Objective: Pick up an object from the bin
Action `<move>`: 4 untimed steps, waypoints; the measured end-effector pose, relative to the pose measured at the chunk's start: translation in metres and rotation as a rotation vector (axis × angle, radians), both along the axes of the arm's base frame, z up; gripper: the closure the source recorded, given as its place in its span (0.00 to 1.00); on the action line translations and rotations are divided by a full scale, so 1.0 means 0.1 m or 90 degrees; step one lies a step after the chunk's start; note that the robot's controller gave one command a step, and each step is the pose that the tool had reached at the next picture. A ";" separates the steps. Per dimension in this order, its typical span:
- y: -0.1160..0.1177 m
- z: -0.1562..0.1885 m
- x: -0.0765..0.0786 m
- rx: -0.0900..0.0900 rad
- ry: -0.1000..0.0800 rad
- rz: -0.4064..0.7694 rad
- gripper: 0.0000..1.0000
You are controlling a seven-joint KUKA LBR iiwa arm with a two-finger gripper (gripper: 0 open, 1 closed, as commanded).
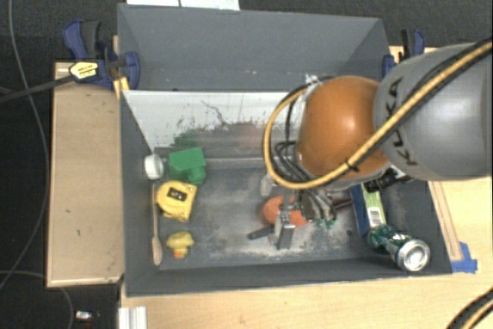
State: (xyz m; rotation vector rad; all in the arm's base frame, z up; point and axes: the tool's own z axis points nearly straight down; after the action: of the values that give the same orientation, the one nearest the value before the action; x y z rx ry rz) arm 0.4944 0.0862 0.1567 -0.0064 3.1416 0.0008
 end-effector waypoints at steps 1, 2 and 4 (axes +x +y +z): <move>-0.03 0.07 0.10 0.000 -0.001 0.062 0.00; -0.32 -0.18 0.19 0.001 -0.002 0.031 0.00; -0.78 -0.66 0.58 0.001 -0.007 0.035 0.00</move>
Offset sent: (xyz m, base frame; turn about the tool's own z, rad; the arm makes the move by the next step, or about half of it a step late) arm 0.0229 -0.0467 -0.0344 0.0133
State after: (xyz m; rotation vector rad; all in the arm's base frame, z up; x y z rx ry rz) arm 0.5520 0.0085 0.0910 -0.0928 3.1285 0.0035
